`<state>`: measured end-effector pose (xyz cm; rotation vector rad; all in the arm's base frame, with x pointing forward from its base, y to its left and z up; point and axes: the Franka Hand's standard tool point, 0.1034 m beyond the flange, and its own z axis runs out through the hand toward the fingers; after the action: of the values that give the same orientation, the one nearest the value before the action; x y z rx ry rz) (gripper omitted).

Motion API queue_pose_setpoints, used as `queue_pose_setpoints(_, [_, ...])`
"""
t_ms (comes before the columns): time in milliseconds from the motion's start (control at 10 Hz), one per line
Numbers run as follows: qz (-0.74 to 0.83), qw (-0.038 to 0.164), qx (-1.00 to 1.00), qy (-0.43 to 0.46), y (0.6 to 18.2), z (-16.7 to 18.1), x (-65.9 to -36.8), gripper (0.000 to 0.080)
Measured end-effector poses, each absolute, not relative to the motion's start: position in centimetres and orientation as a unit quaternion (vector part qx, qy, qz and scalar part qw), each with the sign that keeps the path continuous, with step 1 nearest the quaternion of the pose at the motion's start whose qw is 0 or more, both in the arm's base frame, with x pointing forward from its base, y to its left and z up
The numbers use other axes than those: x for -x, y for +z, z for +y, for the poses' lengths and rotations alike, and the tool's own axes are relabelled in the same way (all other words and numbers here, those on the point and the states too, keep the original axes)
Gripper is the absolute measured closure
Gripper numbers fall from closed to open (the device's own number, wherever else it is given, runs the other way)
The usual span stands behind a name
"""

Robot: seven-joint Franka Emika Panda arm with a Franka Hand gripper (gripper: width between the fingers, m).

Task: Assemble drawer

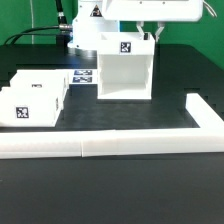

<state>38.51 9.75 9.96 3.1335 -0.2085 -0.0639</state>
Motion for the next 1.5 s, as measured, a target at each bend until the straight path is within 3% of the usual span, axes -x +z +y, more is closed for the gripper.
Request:
queue_pose_setpoints(100, [-0.066,0.0,-0.998,-0.02,9.9,9.7,-38.5,0.0762])
queue_pose_setpoints(800, [-0.056,-0.002,-0.998,-0.02,9.9,9.7,-38.9,0.0762])
queue_pose_setpoints(1500, [-0.028,-0.031,-0.999,0.014,10.0,9.6,-50.6,0.0762])
